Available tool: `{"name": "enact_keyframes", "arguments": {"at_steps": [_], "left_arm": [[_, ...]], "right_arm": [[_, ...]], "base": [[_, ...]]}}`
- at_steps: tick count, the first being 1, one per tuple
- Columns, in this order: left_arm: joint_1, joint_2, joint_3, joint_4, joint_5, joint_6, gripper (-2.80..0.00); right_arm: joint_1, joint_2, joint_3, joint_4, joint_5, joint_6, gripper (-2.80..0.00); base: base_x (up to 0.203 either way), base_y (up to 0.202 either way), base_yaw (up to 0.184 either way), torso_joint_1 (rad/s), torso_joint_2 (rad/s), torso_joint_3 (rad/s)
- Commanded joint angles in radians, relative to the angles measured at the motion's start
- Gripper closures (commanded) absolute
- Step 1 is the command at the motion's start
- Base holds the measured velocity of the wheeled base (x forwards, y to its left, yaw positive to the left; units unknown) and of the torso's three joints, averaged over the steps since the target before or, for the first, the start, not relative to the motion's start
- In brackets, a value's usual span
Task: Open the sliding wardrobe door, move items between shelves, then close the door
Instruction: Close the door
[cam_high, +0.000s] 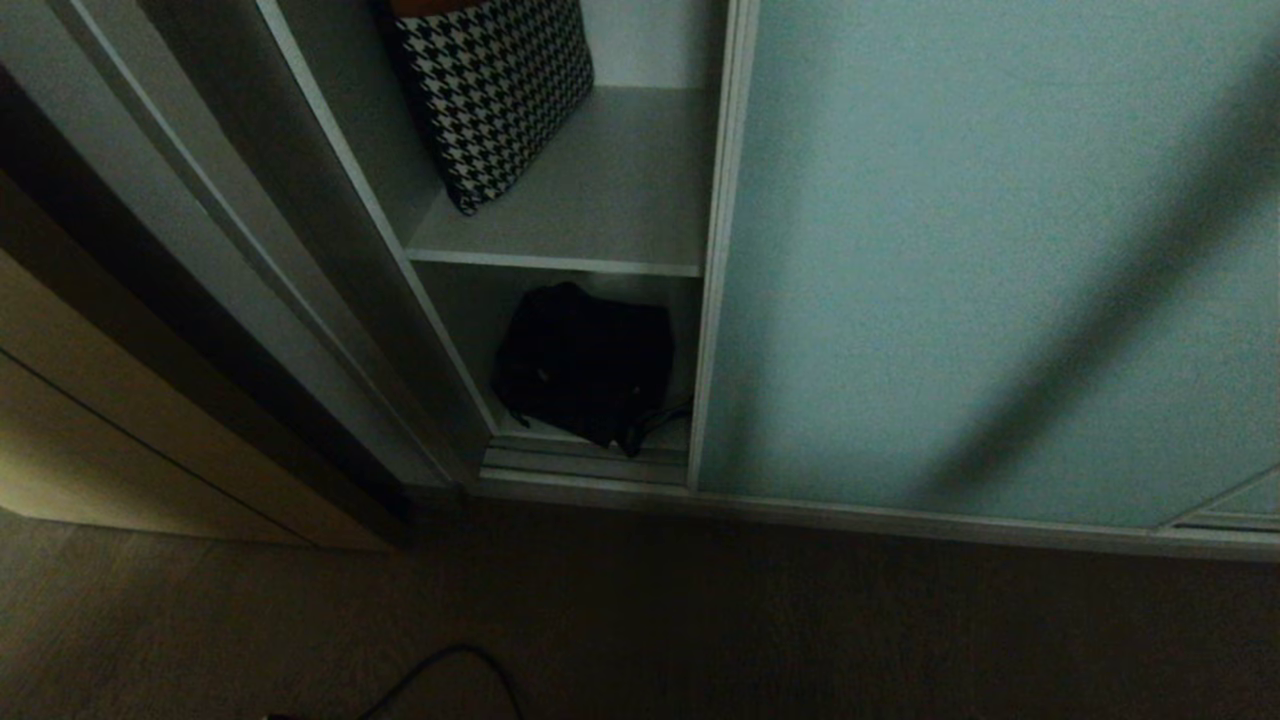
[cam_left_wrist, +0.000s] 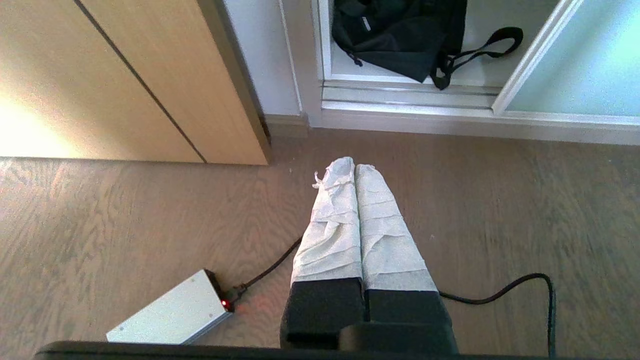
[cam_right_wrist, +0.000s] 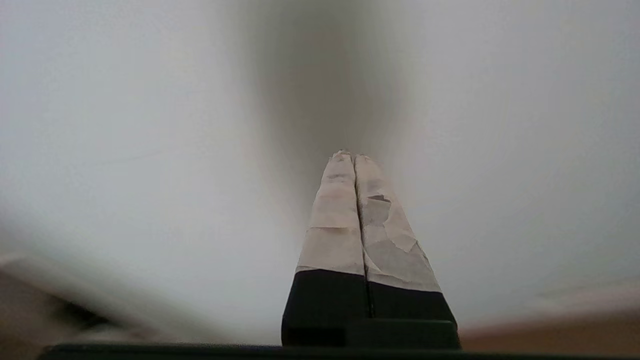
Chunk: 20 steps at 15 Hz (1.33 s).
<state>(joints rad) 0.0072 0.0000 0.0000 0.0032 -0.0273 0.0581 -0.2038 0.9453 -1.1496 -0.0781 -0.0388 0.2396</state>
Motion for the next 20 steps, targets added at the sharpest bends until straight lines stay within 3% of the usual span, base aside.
{"name": "enact_keyframes", "arguments": {"at_steps": [1, 5, 12, 13, 16, 20], "left_arm": [[0.0, 0.0, 0.0, 0.0, 0.0, 0.0, 0.0], [0.0, 0.001, 0.0, 0.0, 0.0, 0.0, 0.0], [0.0, 0.001, 0.0, 0.0, 0.0, 0.0, 0.0], [0.0, 0.002, 0.0, 0.0, 0.0, 0.0, 0.0], [0.0, 0.002, 0.0, 0.0, 0.0, 0.0, 0.0], [0.0, 0.002, 0.0, 0.0, 0.0, 0.0, 0.0]], "right_arm": [[-0.087, -0.102, -0.016, 0.043, -0.004, 0.001, 0.0], [-0.101, -0.232, 0.027, 0.204, -0.005, 0.0, 0.0], [-0.046, -0.337, 0.222, 0.212, 0.033, 0.014, 0.0], [-0.021, -0.337, 0.224, 0.213, 0.068, 0.015, 0.0], [0.012, -0.282, 0.191, 0.214, 0.276, 0.017, 0.0], [0.122, -0.085, 0.036, 0.209, 0.386, 0.005, 0.0]], "base": [[0.0, 0.0, 0.0, 0.0, 0.0, 0.0], [0.0, 0.0, 0.0, 0.0, 0.0, 0.0], [0.0, 0.0, 0.0, 0.0, 0.0, 0.0], [0.0, 0.0, 0.0, 0.0, 0.0, 0.0], [0.0, 0.0, 0.0, 0.0, 0.0, 0.0], [0.0, 0.0, 0.0, 0.0, 0.0, 0.0]]}}
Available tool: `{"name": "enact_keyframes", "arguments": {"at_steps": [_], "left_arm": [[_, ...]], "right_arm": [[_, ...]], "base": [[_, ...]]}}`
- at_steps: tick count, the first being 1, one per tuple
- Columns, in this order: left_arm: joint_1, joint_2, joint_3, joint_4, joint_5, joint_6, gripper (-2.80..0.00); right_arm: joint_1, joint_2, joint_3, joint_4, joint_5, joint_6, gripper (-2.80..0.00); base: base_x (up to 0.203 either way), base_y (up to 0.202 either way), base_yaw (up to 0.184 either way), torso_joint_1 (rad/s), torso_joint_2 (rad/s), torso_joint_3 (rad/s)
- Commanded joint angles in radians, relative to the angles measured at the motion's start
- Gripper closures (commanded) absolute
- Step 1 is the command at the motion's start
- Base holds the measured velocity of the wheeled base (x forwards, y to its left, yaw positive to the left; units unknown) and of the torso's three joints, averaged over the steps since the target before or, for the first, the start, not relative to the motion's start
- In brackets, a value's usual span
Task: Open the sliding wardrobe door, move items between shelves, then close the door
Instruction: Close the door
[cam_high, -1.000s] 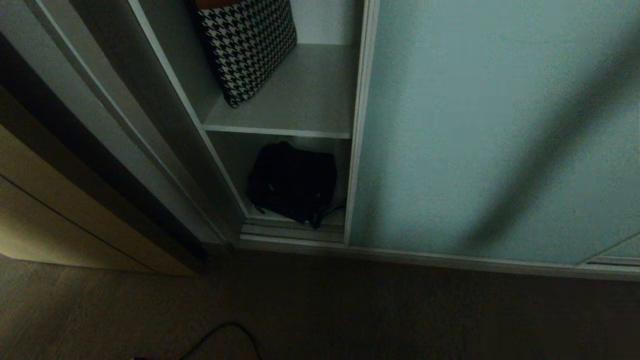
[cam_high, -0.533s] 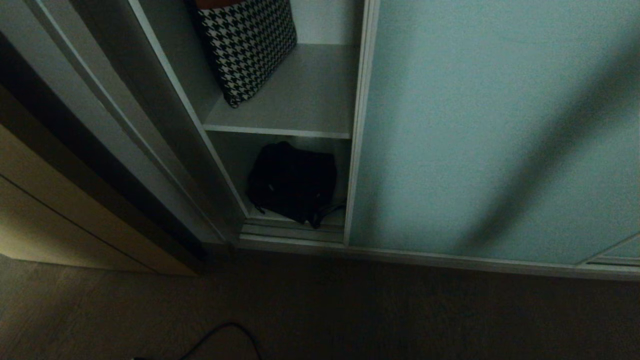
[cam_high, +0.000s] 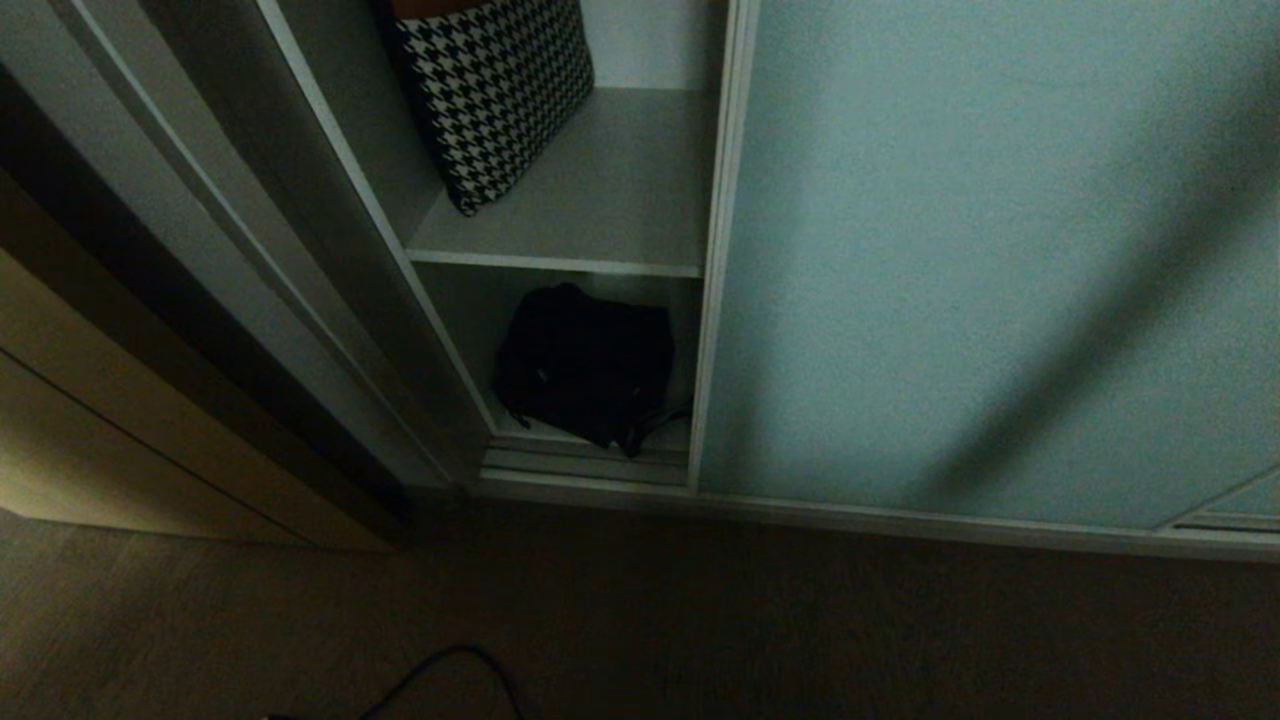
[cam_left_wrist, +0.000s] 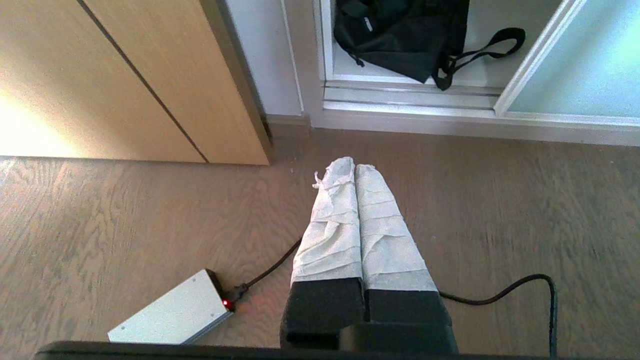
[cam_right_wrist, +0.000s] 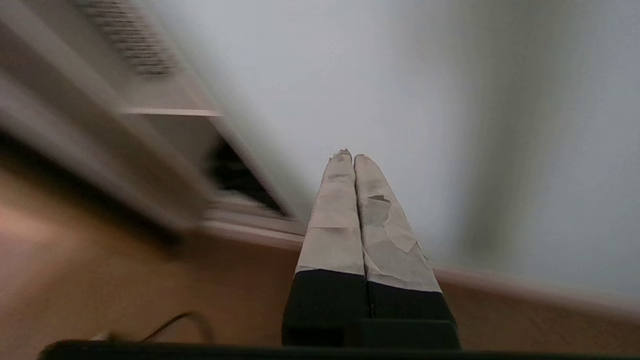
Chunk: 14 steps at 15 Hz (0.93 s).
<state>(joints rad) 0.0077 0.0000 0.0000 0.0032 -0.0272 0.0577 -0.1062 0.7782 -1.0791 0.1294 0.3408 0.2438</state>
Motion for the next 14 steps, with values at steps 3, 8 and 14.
{"name": "enact_keyframes", "arguments": {"at_steps": [3, 8, 14], "left_arm": [[0.0, 0.001, 0.0, 0.0, 0.0, 0.001, 0.0], [0.0, 0.002, 0.0, 0.0, 0.0, 0.001, 0.0], [0.0, 0.001, 0.0, 0.0, 0.0, 0.001, 0.0]], "right_arm": [[0.158, 0.246, -0.155, -0.018, 0.045, -0.002, 0.0], [0.4, 0.526, -0.369, -0.114, -0.058, -0.066, 0.0], [0.628, 0.797, -0.555, -0.376, -0.339, -0.135, 0.0]], "base": [[0.0, 0.0, 0.0, 0.0, 0.0, 0.0], [0.0, 0.0, 0.0, 0.0, 0.0, 0.0], [0.0, 0.0, 0.0, 0.0, 0.0, 0.0]]}}
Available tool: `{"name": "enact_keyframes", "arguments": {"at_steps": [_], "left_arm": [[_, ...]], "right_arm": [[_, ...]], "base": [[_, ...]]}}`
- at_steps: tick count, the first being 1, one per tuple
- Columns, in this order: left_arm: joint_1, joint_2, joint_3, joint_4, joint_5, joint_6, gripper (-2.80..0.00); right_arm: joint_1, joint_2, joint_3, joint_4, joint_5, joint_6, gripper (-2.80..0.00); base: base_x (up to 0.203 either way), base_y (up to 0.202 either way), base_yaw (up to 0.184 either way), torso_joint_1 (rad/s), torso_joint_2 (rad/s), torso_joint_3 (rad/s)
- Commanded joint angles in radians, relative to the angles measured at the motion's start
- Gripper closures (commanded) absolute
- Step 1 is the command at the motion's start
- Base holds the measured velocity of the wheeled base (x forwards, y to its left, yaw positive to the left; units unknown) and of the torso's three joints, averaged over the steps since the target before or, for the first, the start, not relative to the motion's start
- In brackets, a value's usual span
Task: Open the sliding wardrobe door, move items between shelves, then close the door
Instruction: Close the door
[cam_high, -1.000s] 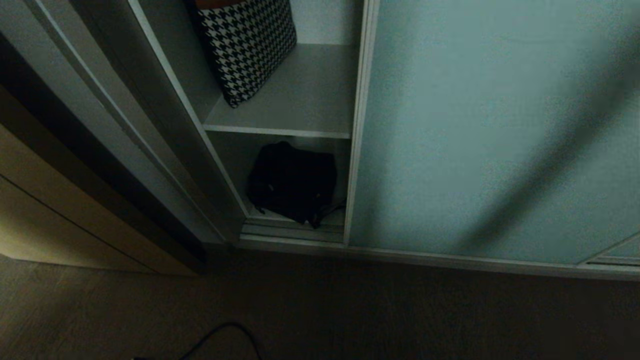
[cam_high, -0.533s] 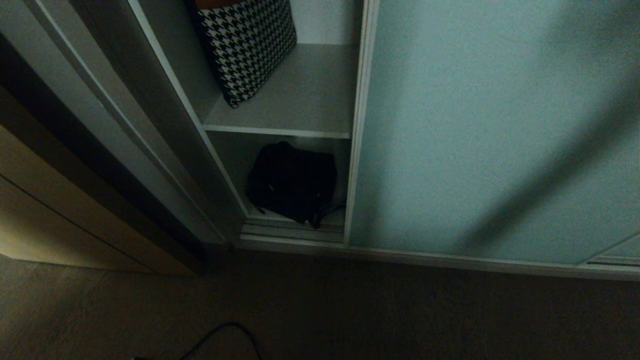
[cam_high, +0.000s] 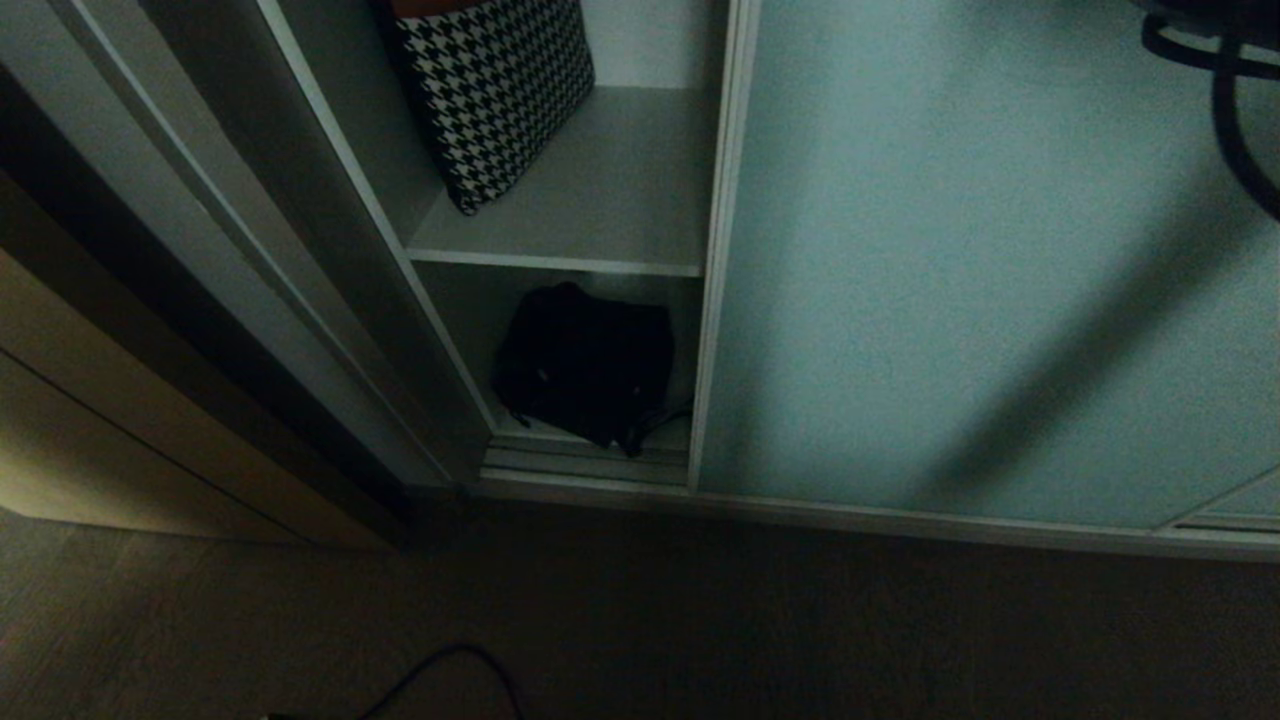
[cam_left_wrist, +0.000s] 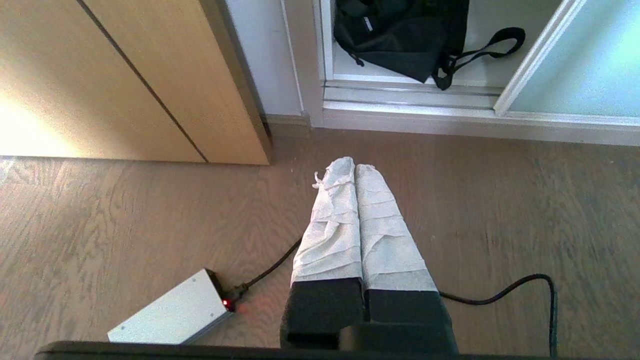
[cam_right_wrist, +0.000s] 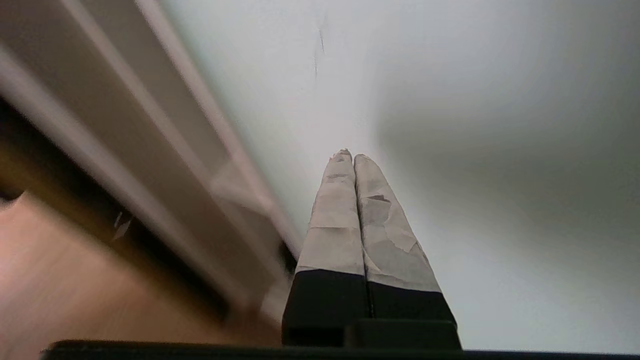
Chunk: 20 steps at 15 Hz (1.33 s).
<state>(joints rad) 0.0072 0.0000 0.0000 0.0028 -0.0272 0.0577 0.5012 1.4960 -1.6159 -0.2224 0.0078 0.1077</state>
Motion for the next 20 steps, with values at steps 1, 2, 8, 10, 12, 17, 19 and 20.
{"name": "enact_keyframes", "arguments": {"at_steps": [1, 2, 8, 10, 12, 17, 19, 20], "left_arm": [[0.0, 0.002, 0.0, 0.0, 0.0, 0.001, 0.0], [0.0, 0.001, 0.0, 0.0, 0.0, 0.001, 0.0], [0.0, 0.002, 0.0, 0.0, 0.0, 0.001, 0.0], [0.0, 0.001, 0.0, 0.0, 0.0, 0.001, 0.0], [0.0, 0.002, 0.0, 0.0, 0.0, 0.001, 0.0], [0.0, 0.0, 0.0, 0.0, 0.0, 0.001, 0.0], [0.0, 0.002, 0.0, 0.0, 0.0, 0.001, 0.0], [0.0, 0.002, 0.0, 0.0, 0.0, 0.001, 0.0]], "right_arm": [[0.034, 0.102, -0.039, -0.048, -0.025, -0.007, 0.0], [0.055, 0.123, -0.046, -0.059, -0.039, -0.018, 0.0], [0.146, 0.251, -0.105, -0.172, -0.181, -0.113, 0.0], [0.159, 0.29, -0.144, -0.192, -0.259, -0.112, 0.0], [0.16, 0.302, -0.151, -0.195, -0.269, -0.112, 0.0], [0.242, 0.305, -0.153, -0.181, -0.268, -0.127, 0.0], [0.282, 0.305, -0.142, -0.175, -0.259, -0.163, 0.0], [0.304, 0.308, -0.14, -0.17, -0.257, -0.164, 0.0]], "base": [[0.0, 0.0, 0.0, 0.0, 0.0, 0.0], [0.0, 0.0, 0.0, 0.0, 0.0, 0.0], [0.0, 0.0, 0.0, 0.0, 0.0, 0.0], [0.0, 0.0, 0.0, 0.0, 0.0, 0.0], [0.0, 0.0, 0.0, 0.0, 0.0, 0.0], [0.0, 0.0, 0.0, 0.0, 0.0, 0.0], [0.0, 0.0, 0.0, 0.0, 0.0, 0.0], [0.0, 0.0, 0.0, 0.0, 0.0, 0.0]]}}
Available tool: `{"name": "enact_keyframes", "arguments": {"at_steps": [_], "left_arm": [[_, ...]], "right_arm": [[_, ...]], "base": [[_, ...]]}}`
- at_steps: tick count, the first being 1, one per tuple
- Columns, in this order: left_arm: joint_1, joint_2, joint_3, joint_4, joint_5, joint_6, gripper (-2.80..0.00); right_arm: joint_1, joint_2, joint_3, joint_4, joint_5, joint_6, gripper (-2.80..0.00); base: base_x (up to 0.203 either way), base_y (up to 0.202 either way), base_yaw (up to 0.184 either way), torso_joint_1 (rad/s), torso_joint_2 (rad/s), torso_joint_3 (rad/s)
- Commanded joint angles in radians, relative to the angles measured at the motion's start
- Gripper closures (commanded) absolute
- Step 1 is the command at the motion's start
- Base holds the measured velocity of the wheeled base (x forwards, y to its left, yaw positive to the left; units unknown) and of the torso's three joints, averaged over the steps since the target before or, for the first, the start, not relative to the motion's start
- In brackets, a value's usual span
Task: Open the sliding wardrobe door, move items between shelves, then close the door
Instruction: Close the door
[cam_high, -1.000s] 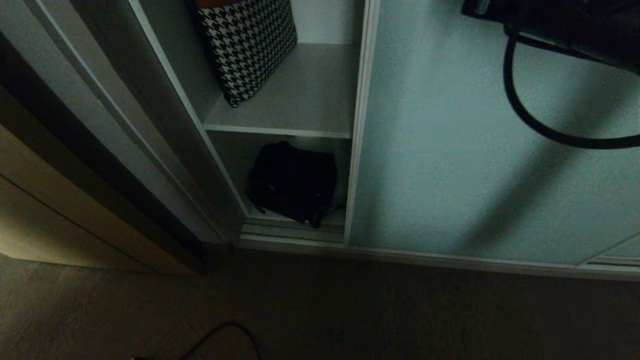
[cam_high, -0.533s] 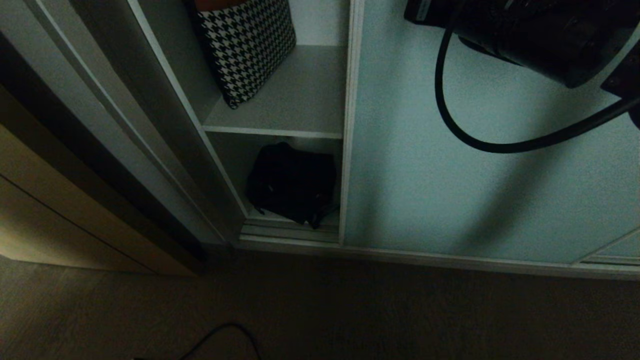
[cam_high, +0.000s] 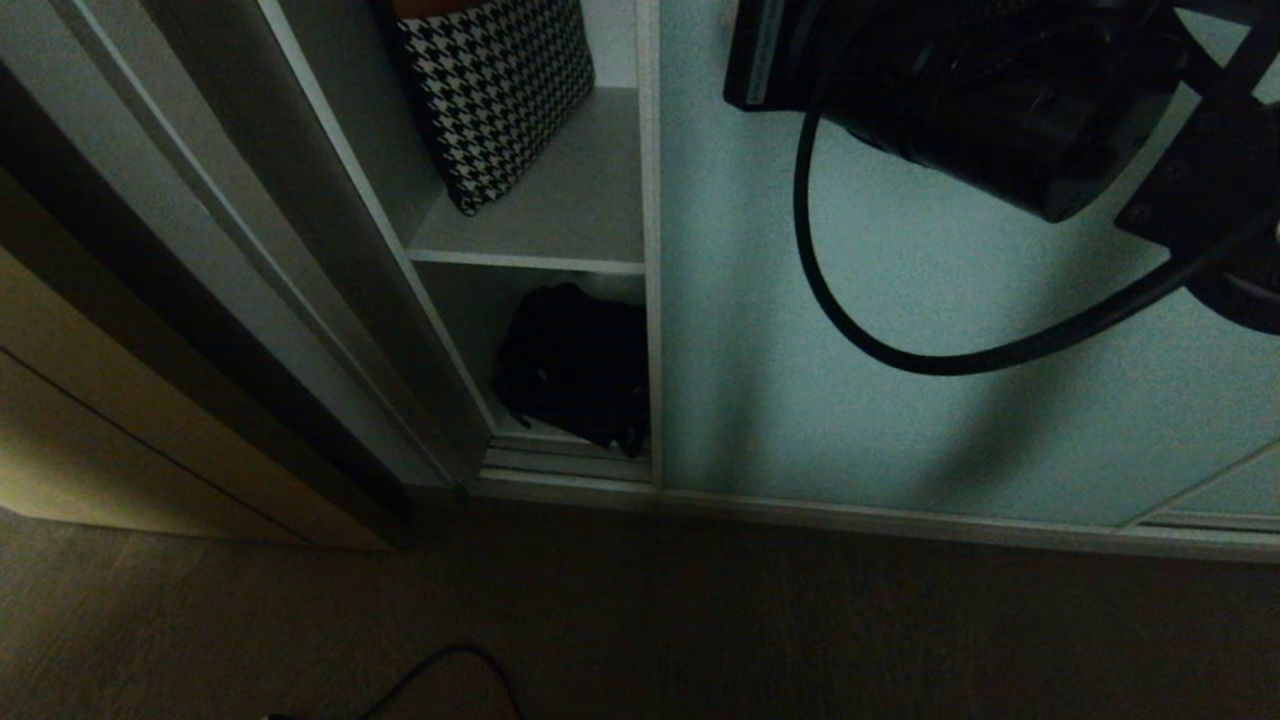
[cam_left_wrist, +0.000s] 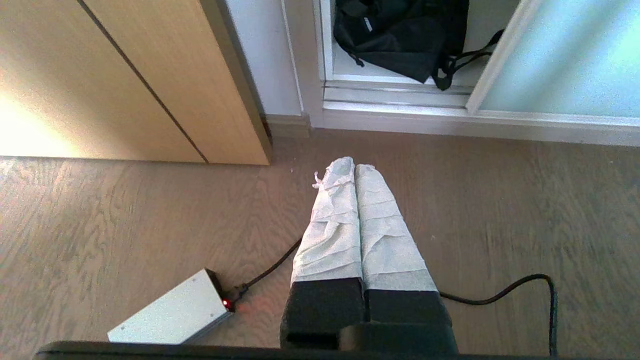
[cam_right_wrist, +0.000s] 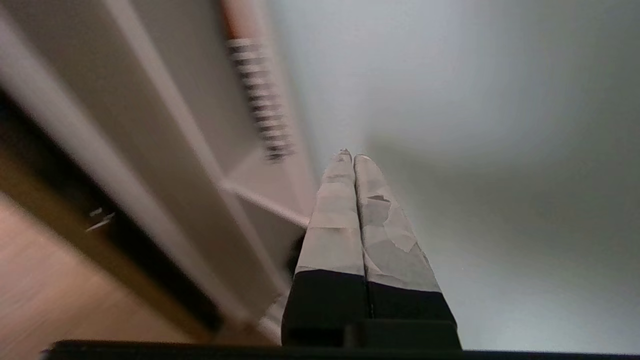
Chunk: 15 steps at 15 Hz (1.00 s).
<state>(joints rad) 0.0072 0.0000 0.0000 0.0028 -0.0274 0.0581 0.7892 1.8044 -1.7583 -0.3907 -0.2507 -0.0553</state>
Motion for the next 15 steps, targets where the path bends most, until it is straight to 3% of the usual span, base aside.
{"name": "enact_keyframes", "arguments": {"at_steps": [1, 6, 10, 13, 15], "left_arm": [[0.0, 0.002, 0.0, 0.0, 0.0, 0.0, 0.0], [0.0, 0.0, 0.0, 0.0, 0.0, 0.0, 0.0], [0.0, 0.002, 0.0, 0.0, 0.0, 0.0, 0.0], [0.0, 0.001, 0.0, 0.0, 0.0, 0.0, 0.0], [0.0, 0.001, 0.0, 0.0, 0.0, 0.0, 0.0]], "right_arm": [[0.037, 0.007, 0.004, 0.002, 0.002, -0.003, 0.0], [0.091, -0.032, 0.023, 0.003, 0.004, 0.003, 0.0], [0.076, -0.169, 0.112, 0.002, 0.002, 0.016, 0.0], [-0.071, -0.331, 0.129, 0.021, -0.026, 0.034, 0.0], [-0.234, -0.451, 0.133, 0.081, -0.072, 0.029, 0.0]], "base": [[0.0, 0.0, 0.0, 0.0, 0.0, 0.0], [0.0, 0.0, 0.0, 0.0, 0.0, 0.0], [0.0, 0.0, 0.0, 0.0, 0.0, 0.0], [0.0, 0.0, 0.0, 0.0, 0.0, 0.0], [0.0, 0.0, 0.0, 0.0, 0.0, 0.0]]}}
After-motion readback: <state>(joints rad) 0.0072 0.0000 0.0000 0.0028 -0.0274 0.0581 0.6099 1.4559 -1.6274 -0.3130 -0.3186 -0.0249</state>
